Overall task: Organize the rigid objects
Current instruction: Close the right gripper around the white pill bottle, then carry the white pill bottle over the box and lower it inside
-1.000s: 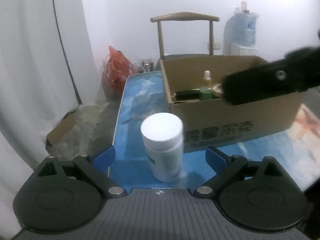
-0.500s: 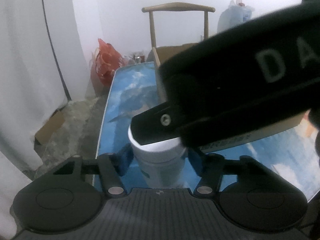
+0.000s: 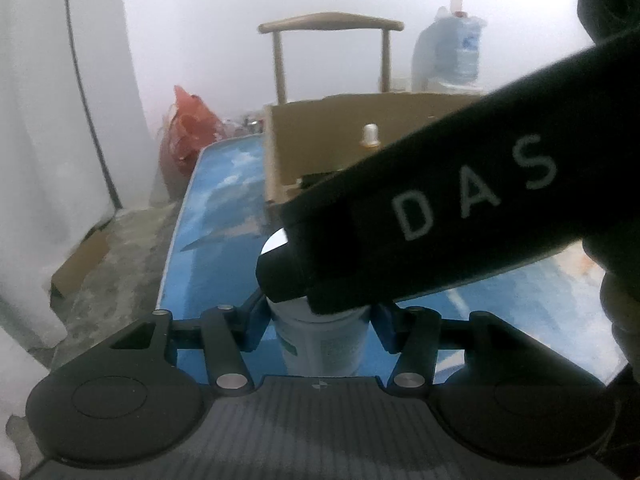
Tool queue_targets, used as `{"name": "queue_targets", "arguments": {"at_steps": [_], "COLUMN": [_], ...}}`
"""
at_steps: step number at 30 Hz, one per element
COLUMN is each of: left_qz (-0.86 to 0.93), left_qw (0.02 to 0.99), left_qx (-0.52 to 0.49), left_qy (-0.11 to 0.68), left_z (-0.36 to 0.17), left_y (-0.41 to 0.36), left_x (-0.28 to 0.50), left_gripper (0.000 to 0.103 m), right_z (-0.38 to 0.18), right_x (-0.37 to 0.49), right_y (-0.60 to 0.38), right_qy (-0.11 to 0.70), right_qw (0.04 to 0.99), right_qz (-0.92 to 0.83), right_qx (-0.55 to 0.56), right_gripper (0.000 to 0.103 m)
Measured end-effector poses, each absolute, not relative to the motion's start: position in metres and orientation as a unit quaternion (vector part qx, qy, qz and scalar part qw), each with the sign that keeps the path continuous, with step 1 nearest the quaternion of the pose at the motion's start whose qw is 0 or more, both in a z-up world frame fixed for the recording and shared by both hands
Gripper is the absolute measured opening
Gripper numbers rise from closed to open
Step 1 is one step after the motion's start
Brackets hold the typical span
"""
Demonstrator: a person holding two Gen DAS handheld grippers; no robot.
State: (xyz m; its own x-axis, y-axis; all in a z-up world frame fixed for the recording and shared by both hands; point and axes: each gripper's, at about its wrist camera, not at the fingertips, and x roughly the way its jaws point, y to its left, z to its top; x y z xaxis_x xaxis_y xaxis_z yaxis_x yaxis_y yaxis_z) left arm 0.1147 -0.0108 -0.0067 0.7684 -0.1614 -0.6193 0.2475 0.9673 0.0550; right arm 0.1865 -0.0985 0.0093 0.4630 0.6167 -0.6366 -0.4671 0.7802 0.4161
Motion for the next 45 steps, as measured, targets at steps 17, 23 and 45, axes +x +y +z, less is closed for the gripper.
{"name": "queue_targets", "arguments": {"at_steps": [17,23,45], "left_qz": [-0.165,-0.158,-0.162], "left_qw": [0.929,0.927,0.953], "left_qx": [0.097,0.101,0.104], "left_qy": [0.316,0.324,0.234], "left_z": [-0.012,-0.022,0.066], "left_y": [-0.050,-0.049,-0.086], "left_x": [0.102,0.113,0.086], "left_gripper": [0.055,0.055,0.053], "right_z": [0.010,0.008,0.090], "right_x": [0.167,0.169,0.133], "right_y": [-0.151,-0.149,-0.181], "right_qy": [0.410,0.410,0.313], "right_qw": [0.864,0.862,0.896], "right_qz": [0.278,0.284,0.304], "right_qx": [0.093,0.092,0.086], "right_gripper": [0.059,0.059,0.051]}}
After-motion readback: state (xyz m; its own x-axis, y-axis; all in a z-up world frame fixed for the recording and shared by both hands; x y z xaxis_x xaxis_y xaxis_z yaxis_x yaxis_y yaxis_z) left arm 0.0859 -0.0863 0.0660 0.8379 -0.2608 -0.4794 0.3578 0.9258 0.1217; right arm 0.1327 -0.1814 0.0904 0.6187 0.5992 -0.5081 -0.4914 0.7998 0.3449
